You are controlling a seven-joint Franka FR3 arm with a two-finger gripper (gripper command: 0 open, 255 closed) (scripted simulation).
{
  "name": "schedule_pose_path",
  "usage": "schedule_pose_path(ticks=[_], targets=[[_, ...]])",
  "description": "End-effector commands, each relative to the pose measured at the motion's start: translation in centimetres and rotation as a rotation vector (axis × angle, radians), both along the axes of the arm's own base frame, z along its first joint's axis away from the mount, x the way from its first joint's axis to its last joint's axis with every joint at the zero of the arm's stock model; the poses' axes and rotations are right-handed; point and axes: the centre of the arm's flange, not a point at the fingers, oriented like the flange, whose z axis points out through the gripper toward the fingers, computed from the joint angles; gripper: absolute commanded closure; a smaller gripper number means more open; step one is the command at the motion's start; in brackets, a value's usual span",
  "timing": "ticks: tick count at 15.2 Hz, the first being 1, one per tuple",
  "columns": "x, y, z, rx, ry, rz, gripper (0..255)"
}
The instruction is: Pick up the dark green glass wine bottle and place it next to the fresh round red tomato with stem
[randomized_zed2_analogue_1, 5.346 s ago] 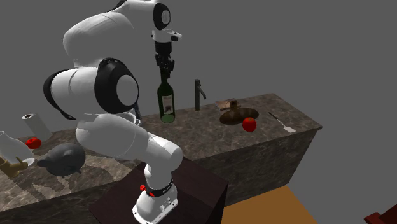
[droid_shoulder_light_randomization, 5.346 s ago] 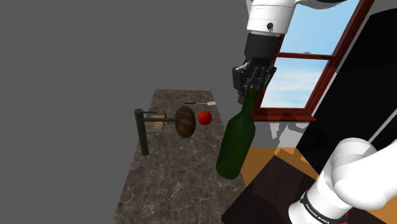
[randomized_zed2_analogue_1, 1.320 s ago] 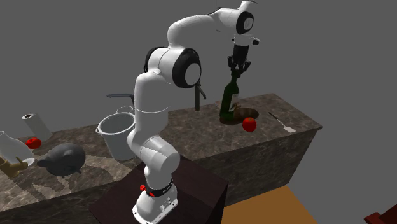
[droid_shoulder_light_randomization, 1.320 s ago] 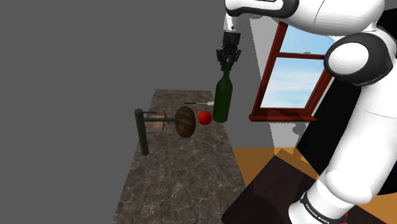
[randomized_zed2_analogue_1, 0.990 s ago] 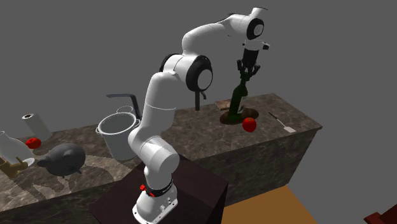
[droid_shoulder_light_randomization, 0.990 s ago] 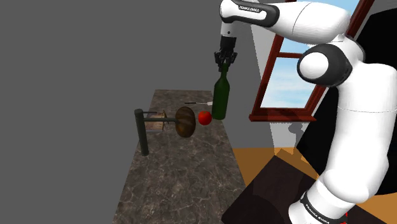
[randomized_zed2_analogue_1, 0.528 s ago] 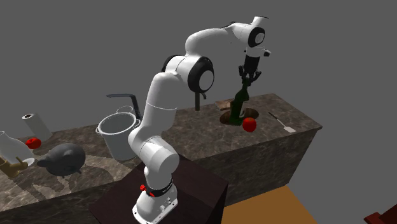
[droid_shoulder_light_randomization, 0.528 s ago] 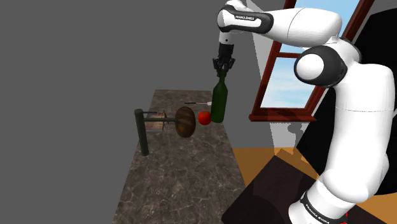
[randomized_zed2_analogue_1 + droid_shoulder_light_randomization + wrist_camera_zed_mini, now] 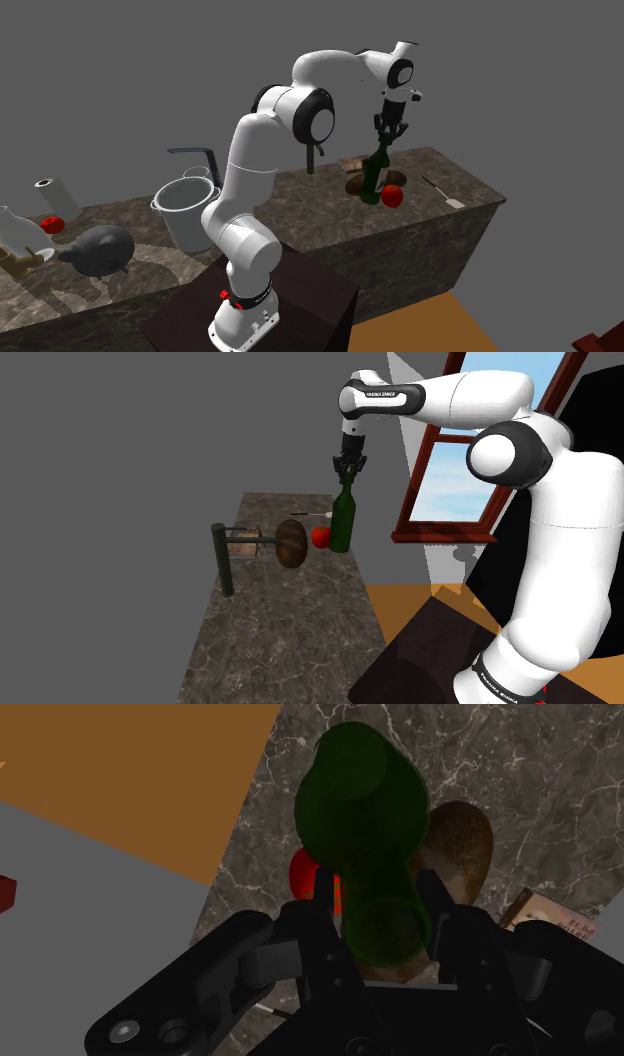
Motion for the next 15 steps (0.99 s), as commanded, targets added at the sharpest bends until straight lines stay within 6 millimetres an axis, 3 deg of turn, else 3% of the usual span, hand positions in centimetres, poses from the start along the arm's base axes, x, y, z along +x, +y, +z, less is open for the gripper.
schedule_pose_path(ticks=[1, 15], targets=[[-0.1, 0.0, -1.0, 0.000, -0.001, 0.000, 255], [-0.1, 0.0, -8.4, 0.000, -0.001, 0.000, 255]])
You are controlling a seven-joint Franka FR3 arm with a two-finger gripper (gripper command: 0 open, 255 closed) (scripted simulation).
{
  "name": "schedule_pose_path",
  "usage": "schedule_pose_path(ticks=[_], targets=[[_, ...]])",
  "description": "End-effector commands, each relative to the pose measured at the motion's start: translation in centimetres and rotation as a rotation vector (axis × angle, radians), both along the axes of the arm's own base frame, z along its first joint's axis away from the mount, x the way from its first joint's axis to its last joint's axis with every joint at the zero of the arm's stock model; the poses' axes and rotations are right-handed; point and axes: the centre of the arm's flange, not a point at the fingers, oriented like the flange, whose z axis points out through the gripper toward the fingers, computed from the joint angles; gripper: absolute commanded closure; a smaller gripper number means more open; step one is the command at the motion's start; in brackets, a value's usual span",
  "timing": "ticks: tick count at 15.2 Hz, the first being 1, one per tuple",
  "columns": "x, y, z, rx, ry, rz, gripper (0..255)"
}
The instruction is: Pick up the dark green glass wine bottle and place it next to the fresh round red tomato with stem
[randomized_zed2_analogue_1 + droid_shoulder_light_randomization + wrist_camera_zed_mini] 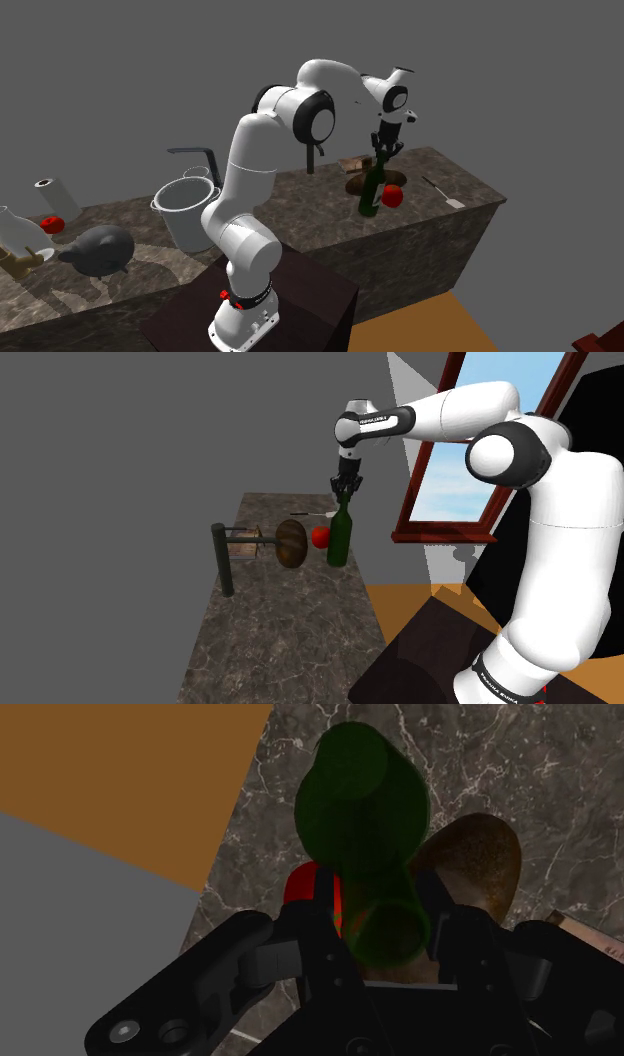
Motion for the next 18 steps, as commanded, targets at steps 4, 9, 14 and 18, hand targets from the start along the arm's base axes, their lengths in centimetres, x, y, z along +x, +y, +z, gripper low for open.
schedule_pose_path(ticks=[4, 9, 14, 18], targets=[[-0.1, 0.0, -1.8, 0.000, -0.001, 0.000, 255], [-0.1, 0.0, -1.8, 0.000, -0.001, 0.000, 255], [-0.1, 0.0, -1.8, 0.000, -0.001, 0.000, 0], [-0.1, -0.1, 0.8, 0.000, -0.001, 0.000, 0]])
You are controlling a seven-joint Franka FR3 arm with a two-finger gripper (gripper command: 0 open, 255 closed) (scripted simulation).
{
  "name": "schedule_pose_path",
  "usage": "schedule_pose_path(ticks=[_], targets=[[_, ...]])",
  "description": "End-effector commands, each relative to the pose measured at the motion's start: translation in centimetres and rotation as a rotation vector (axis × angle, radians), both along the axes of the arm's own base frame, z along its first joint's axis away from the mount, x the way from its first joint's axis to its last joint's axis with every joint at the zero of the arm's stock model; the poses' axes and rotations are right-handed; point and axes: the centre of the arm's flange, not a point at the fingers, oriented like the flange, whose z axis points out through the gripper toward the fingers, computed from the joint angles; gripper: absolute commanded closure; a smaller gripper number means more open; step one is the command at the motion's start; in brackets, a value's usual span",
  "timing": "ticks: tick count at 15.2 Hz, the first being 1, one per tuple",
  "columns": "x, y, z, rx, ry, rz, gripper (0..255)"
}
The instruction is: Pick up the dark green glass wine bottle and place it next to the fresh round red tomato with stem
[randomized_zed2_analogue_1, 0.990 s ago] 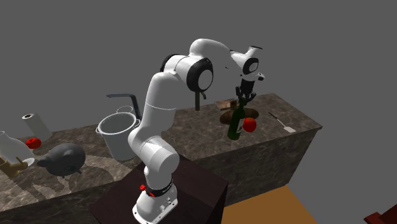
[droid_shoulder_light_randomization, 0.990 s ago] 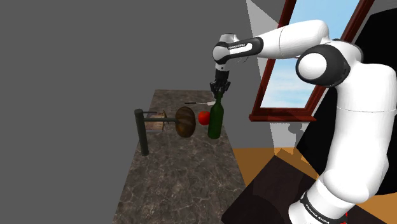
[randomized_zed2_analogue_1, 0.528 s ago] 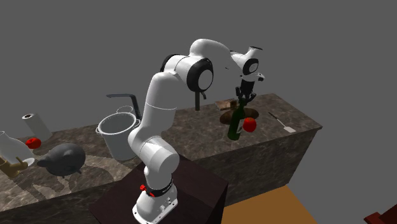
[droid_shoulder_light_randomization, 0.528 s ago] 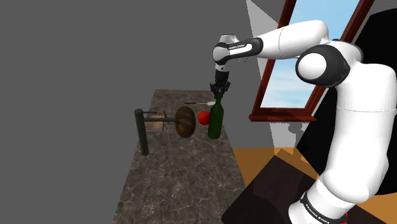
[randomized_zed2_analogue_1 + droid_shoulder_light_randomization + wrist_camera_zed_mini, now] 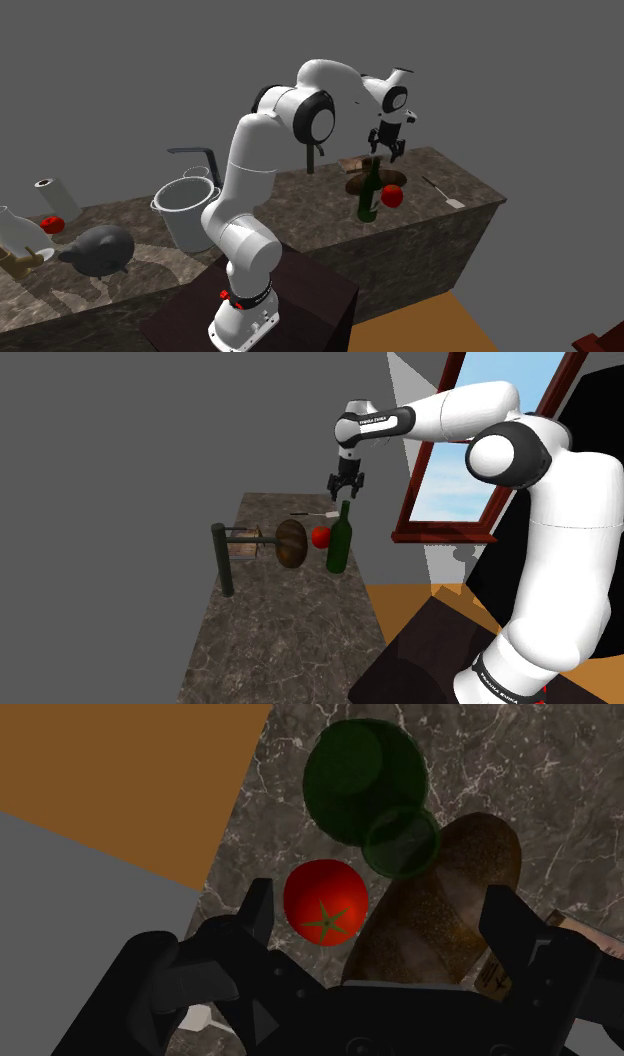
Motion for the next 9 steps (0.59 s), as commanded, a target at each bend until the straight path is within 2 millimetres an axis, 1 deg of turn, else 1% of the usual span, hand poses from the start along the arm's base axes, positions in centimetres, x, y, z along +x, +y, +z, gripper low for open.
schedule_pose_path(ticks=[1, 2, 9], targets=[[0.0, -0.2, 2.3, 0.000, 0.001, 0.000, 0], [0.0, -0.3, 3.3, 0.000, 0.001, 0.000, 0], [0.0, -0.3, 3.3, 0.000, 0.001, 0.000, 0]])
